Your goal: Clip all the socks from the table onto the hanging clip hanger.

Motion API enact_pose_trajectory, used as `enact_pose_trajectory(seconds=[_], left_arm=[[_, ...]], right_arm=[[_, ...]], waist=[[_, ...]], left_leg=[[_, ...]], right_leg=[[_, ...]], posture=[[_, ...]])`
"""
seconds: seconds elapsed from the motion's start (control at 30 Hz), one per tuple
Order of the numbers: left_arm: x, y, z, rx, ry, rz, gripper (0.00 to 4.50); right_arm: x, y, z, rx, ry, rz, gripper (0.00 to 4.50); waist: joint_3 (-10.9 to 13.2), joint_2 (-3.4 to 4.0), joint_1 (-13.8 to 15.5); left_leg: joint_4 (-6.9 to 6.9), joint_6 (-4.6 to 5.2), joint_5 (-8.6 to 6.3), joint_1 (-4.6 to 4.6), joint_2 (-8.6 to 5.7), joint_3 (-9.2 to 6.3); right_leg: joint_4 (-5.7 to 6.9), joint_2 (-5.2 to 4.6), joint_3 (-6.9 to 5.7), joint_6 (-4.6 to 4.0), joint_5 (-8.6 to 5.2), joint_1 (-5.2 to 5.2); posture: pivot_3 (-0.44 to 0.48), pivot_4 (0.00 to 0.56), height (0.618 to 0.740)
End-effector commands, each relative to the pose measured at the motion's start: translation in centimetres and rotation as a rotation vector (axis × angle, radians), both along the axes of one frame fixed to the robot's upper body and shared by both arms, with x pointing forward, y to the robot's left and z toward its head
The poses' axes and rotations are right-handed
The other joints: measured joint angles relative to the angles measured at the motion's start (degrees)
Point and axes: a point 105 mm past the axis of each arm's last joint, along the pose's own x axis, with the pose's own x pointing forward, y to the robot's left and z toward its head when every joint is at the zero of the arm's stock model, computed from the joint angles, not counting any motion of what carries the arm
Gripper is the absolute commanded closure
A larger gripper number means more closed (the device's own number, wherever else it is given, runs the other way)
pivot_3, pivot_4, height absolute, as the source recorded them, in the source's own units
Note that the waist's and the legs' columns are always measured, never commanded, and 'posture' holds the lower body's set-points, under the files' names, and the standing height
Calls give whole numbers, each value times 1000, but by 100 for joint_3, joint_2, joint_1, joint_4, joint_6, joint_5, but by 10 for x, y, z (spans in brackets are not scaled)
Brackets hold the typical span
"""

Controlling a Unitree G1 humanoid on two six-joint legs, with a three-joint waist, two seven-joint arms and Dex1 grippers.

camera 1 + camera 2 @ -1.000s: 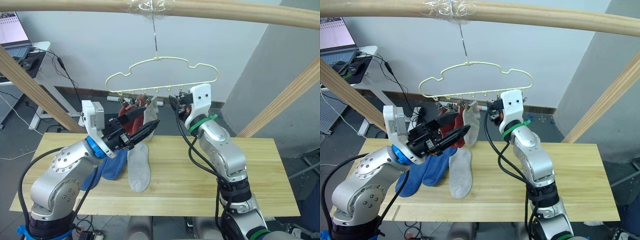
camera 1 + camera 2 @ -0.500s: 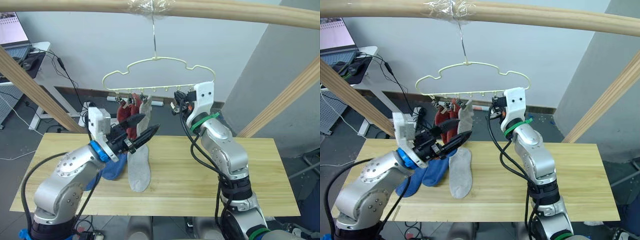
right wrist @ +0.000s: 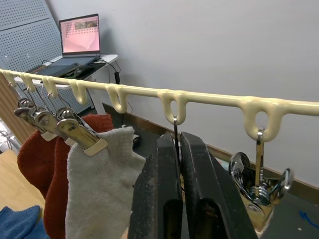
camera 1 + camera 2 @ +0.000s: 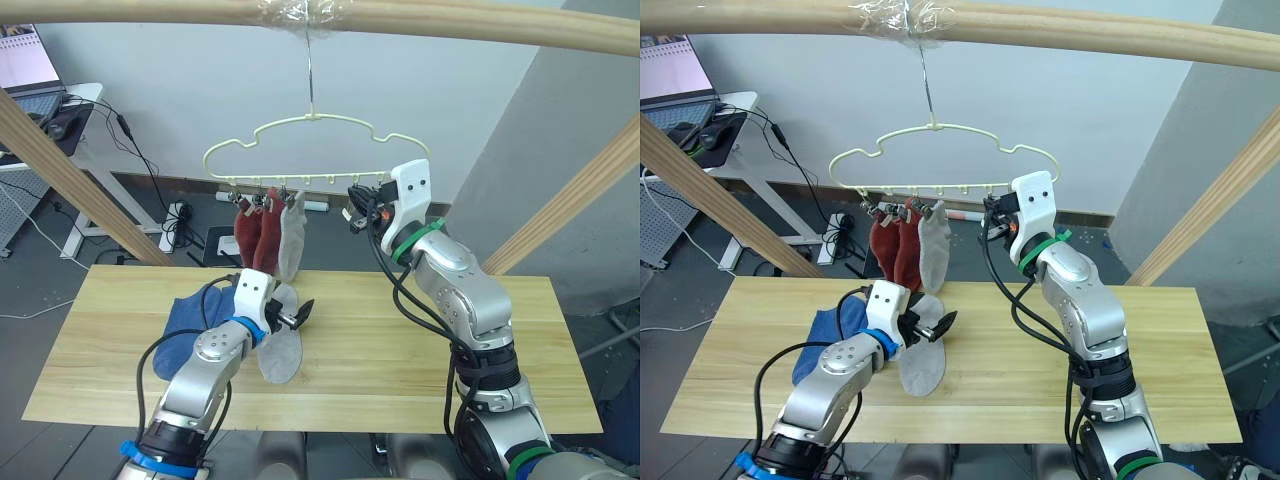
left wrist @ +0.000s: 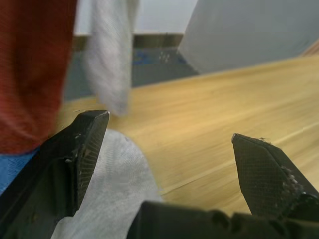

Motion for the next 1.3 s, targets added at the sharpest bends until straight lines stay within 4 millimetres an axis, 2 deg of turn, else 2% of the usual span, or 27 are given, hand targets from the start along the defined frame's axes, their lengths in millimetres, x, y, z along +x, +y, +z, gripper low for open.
enact_pose_trajectory(seconds=[0.03, 0.2, 0.3, 0.47, 0.5, 0.53, 0.73, 0.97, 1.13, 1.3], left_arm=[[2, 7, -7, 33, 7, 37, 34], [-3, 18, -19, 30, 66, 83, 34], [-4, 23, -27, -32, 128, 131, 34], [-13, 11, -39, -58, 223, 46, 34], [-15, 8, -40, -55, 228, 17, 424], [-19, 6, -42, -61, 245, 2, 588], [-36, 5, -51, 11, 267, -93, 2312], [-51, -20, -50, -71, 274, -161, 4345], [-52, -28, -46, -85, 240, -189, 4429], [-32, -19, -22, -65, 78, -162, 4429]], right_arm=[[-1, -7, -6, -7, 24, -35, 4500], [1, -11, -3, -6, 20, -61, 4500], [2, -12, -3, -7, 18, -69, 4500], [4, -12, 0, -1, 19, -77, 4500], [4, -12, 0, -4, 17, -78, 4500], [5, -12, 2, -7, 13, -80, 4500], [6, -11, 9, -5, -3, -83, 4500], [8, -13, 10, -6, -3, -88, 4500], [10, -16, 9, -11, -2, -94, 4500], [11, -20, 7, -20, -1, -101, 4500]], waist=[[0, 0, -4], [0, 1, -1], [0, 1, -1], [0, 2, -2], [0, 2, -3], [0, 2, -3], [1, 4, -13], [1, 5, -10], [1, 5, -10], [1, 5, -3]], left_leg=[[0, 0, 0, 0, 0, 0], [1, 0, 0, 0, -1, 0], [2, 0, 0, 0, -1, -1], [3, 0, 0, 2, -1, -1], [3, 0, 0, 4, -2, -1], [3, 0, 0, 4, -3, 0], [0, 0, 0, 5, 0, 0], [0, 0, 0, 3, -3, 1], [0, 0, 0, 4, -2, 1], [1, 0, 0, 1, -2, 0]], right_leg=[[0, 0, 0, 0, 0, 0], [0, -2, 0, 1, -1, 1], [0, -1, -1, 2, -1, 2], [1, -1, -2, 2, -1, 4], [1, -1, -1, 2, -1, 5], [1, -1, 0, 2, -1, 5], [1, -2, -1, 2, -1, 5], [-3, -4, 1, 2, -1, 5], [-2, -3, 1, 2, -1, 5], [-3, -3, 0, 3, -1, 4]], posture=[[75, 279, 740], [75, 279, 740], [75, 279, 740], [65, 272, 740], [64, 270, 740], [64, 270, 740], [63, 265, 740], [71, 255, 740], [71, 255, 740], [71, 247, 740]])
